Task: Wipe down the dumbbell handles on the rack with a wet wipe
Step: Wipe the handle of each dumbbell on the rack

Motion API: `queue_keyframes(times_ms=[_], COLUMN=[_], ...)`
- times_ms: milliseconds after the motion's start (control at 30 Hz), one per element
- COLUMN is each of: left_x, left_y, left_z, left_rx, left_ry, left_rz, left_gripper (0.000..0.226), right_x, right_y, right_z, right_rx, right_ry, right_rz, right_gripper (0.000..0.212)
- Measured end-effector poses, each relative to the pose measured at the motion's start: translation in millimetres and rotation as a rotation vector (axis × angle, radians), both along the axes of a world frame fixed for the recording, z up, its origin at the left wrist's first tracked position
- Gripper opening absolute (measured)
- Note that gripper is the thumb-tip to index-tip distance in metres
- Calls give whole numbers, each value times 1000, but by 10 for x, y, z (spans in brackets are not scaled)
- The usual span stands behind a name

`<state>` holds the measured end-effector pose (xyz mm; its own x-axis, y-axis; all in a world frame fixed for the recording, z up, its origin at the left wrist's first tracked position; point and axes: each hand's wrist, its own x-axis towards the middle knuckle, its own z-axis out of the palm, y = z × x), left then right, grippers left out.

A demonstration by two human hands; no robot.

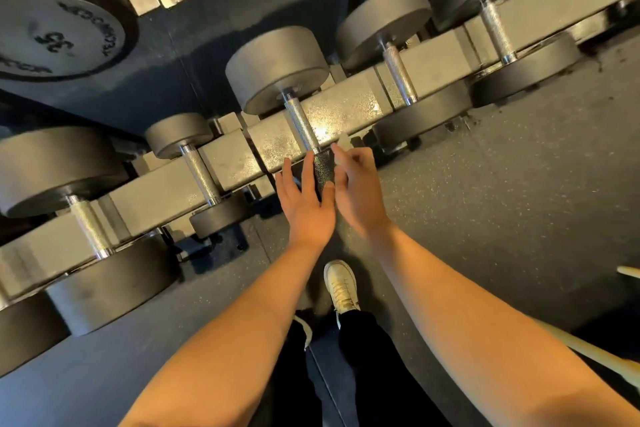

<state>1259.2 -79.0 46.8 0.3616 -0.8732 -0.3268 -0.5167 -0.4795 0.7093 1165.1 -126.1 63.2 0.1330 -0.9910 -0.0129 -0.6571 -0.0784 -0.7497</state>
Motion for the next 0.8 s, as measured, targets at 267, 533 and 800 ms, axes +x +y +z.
queue_keyframes(times_ms=[267,533,800], left_x=[6,137,302], left_y=[27,291,484], left_z=[-1,34,152], left_rx=[76,-12,68], left_ry=[41,260,613], left_rz=[-54,96,410], left_gripper=[61,64,41], right_x=[-102,-26,540], right_y=[-246,211,471], right_z=[-171,65,85], right_rx=[298,101,338], right_ry=[-7,-75,-48], right_rz=[-320,-244,12], right_gripper=[42,33,35])
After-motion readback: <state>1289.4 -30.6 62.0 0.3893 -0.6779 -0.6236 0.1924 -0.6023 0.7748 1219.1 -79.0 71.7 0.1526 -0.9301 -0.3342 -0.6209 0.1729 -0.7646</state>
